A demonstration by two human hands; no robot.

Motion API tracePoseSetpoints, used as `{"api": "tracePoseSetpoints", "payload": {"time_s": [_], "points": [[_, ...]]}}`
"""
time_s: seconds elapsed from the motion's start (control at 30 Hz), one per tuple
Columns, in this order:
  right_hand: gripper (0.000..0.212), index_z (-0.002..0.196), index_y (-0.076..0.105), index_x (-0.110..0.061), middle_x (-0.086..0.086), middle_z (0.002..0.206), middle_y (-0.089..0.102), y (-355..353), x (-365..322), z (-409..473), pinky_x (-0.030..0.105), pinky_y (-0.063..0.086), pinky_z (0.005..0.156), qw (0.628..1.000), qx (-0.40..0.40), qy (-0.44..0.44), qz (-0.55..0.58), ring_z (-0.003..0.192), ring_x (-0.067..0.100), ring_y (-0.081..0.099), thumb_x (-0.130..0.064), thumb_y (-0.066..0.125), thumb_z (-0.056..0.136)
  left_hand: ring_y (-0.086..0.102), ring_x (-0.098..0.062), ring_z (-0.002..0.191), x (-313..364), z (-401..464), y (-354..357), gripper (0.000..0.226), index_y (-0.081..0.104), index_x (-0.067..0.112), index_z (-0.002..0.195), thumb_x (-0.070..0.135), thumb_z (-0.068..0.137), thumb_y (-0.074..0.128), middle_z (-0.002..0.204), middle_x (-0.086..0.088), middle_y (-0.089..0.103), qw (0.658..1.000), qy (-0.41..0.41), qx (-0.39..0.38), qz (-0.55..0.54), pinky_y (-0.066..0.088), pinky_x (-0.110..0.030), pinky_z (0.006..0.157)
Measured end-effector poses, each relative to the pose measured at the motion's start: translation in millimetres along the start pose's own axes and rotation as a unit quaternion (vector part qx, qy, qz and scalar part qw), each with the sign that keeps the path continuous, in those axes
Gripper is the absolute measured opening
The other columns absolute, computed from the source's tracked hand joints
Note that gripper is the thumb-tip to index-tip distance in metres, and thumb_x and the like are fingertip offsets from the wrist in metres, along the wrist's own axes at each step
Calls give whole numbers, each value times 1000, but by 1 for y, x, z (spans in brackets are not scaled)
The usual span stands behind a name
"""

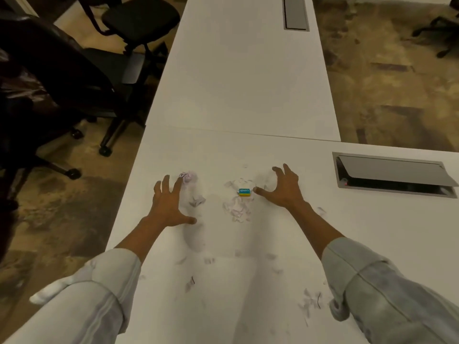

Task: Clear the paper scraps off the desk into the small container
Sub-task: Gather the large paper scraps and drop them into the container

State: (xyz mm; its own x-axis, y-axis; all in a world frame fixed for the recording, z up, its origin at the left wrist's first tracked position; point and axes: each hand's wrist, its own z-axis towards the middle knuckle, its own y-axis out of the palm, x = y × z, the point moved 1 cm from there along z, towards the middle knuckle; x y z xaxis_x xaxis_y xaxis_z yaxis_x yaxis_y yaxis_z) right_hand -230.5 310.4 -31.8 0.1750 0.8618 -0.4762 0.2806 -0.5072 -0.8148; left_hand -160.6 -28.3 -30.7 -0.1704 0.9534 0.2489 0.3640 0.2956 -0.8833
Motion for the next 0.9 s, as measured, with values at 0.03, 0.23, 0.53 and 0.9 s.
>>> {"api": "tracePoseSetpoints", "payload": {"time_s": [0.03, 0.23, 0.53, 0.9], "points": [[106, 148, 28, -18, 12, 160, 11, 2, -1, 12, 53, 21, 117, 1000, 8, 10, -3, 146, 35, 8, -74, 66, 66, -8, -40, 145, 1, 11, -5, 141, -2, 25, 150, 69, 46, 82, 159, -15, -7, 1000, 3, -4, 4, 13, -54, 117], [103, 152, 15, -12, 17, 161, 1, 33, 5, 42, 56, 5, 119, 999, 7, 43, -6, 148, 34, -5, -78, 43, 78, -12, -43, 144, 8, 58, -7, 146, -15, 34, 148, 68, 44, 82, 158, -15, -20, 994, 38, -66, 82, 17, -57, 117], [102, 153, 6, -15, 12, 162, -5, 80, -41, 38, 53, -1, 119, 972, -63, -207, -96, 148, 25, -8, -79, 37, 80, 15, -36, 140, 27, 66, 28, 114, 13, 29, 150, 57, 62, 79, 157, -16, 6, 990, 126, -39, 40, 30, -47, 113], [56, 143, 39, -16, 15, 157, 25, 87, -29, -28, 50, 33, 112, 920, -70, -311, -229, 143, 34, 22, -40, 49, 94, 27, -31, 135, 42, 20, 44, 58, 40, 21, 140, 15, 86, 60, 151, -15, 25, 984, 168, -32, 49, 52, -42, 93]]}}
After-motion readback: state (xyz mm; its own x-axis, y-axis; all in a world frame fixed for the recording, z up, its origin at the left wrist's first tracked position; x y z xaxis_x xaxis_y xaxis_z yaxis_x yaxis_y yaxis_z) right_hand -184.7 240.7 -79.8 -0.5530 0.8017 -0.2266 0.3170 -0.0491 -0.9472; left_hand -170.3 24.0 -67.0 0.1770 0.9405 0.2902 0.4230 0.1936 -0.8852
